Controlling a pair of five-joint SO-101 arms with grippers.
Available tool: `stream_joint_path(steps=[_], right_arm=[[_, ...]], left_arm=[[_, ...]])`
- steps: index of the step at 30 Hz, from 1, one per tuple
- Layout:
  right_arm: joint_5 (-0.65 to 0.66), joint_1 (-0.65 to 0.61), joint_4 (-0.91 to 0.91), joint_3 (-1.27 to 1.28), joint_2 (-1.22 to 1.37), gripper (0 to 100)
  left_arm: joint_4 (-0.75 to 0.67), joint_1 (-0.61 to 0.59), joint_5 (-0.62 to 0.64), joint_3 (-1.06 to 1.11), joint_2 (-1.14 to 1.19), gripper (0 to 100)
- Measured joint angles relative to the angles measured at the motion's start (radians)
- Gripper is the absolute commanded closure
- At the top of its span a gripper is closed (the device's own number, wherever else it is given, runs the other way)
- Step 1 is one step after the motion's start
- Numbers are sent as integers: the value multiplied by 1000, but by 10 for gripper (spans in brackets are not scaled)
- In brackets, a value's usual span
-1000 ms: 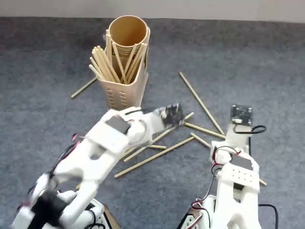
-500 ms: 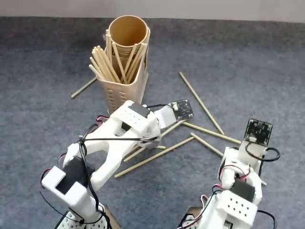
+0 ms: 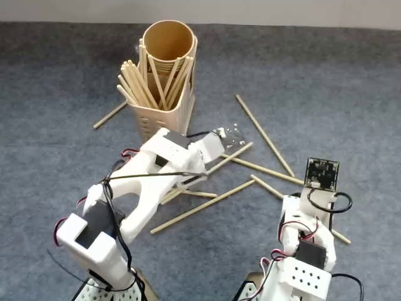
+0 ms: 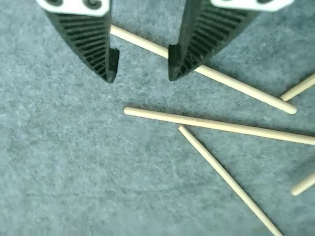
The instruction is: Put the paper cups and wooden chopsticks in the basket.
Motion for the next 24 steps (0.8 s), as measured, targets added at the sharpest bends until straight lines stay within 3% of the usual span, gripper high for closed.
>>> stream_joint_path(steps=[4,9,14,24], right_arm=[[0,-3,0,2,0,821],[0,-8,0,11,0,821],[32,-38,0,15,0,821],[37,-46,0,15,0,821]], left_arm=[[5,-26,-3,0,0,741],[26,-71,-3,-25,-5,655],[103,-74,3,-69,-5,681],[89,-89,60,-78,109,716]])
